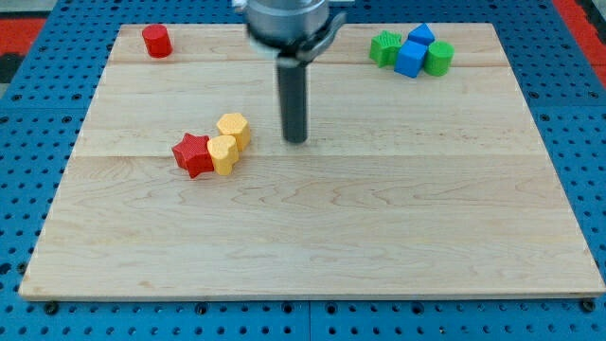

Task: Move the red circle closer to the group of blocks

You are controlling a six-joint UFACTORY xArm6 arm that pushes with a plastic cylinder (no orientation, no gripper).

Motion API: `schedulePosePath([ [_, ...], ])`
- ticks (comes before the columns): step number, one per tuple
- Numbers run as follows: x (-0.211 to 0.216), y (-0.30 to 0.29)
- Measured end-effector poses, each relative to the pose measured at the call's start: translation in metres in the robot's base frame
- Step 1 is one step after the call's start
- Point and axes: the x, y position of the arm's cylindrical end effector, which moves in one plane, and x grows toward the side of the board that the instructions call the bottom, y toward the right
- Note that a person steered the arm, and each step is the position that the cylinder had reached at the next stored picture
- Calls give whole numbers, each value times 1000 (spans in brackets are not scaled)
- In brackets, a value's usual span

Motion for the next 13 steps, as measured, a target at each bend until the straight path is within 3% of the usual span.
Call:
schedulePosePath([
  [1,-88,-26],
  [2,-137,-107],
  [4,-188,-224],
  [6,-105,-171],
  [7,-86,-160],
  [8,-119,-176],
  [11,-19,-188],
  [12,-25,-250],
  [13,12,-244],
])
